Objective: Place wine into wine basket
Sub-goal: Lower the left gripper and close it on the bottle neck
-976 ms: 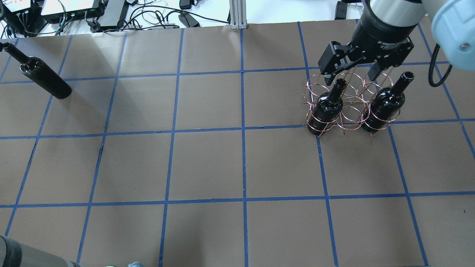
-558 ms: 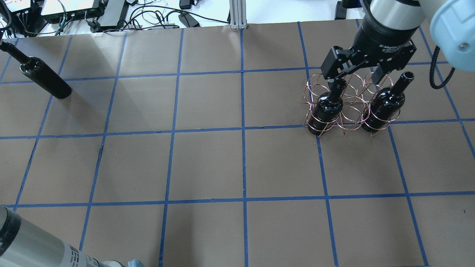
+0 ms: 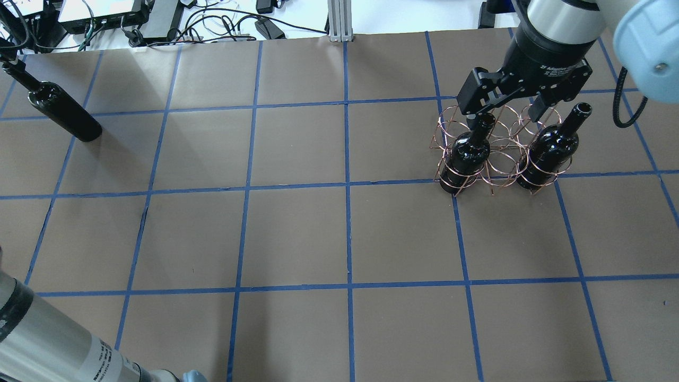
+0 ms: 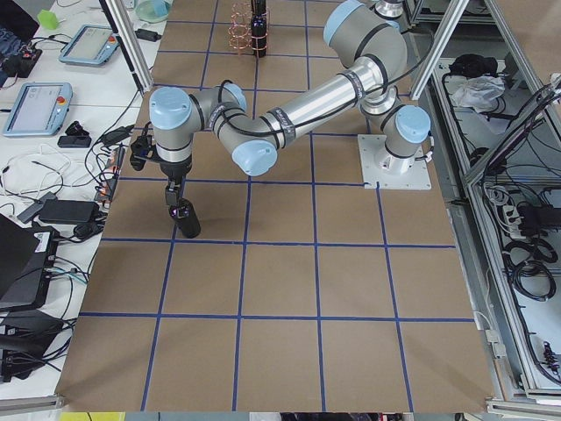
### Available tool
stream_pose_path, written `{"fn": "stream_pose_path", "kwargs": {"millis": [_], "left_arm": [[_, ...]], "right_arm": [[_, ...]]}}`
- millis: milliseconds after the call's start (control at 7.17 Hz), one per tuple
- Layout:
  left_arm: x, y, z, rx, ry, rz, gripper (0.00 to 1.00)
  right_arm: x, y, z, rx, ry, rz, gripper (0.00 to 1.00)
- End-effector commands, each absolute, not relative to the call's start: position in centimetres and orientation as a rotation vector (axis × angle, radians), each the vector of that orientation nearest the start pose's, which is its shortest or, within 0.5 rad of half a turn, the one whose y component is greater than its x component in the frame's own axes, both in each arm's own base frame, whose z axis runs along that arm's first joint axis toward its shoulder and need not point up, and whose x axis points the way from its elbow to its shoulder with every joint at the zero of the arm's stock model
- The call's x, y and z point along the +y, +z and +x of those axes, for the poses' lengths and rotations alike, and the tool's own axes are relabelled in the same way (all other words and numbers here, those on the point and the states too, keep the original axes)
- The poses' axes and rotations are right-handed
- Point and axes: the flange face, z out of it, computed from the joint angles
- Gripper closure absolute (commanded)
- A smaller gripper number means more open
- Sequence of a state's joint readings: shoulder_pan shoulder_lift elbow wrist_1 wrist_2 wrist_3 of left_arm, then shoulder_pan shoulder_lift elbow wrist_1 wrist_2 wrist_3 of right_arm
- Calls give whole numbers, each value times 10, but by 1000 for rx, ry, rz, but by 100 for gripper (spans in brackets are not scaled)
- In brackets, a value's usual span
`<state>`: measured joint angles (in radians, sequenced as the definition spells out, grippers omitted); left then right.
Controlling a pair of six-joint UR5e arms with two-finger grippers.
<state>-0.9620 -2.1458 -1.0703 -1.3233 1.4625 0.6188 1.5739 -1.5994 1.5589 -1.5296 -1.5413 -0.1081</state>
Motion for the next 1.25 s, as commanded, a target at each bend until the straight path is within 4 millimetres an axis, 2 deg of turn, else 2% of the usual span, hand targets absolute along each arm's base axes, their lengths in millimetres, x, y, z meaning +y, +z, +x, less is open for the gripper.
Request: {"fn": "stream_pose_path", "kwargs": {"millis": [0, 279, 697, 1115], "left_arm": [[-693, 394, 306, 3123, -309, 48, 0], [-697, 392, 306, 3110, -332, 68, 0], [-703, 386, 297, 3126, -335, 99, 21], [-706, 384, 298, 3113, -351, 136, 33]], "right_arm": [[-479, 501, 138, 3105, 2, -169, 0], [-479, 501, 138, 3105, 2, -164, 0], [-479, 502, 138, 3106, -9, -160, 0], [-479, 502, 138, 3102, -10, -160, 0]]}}
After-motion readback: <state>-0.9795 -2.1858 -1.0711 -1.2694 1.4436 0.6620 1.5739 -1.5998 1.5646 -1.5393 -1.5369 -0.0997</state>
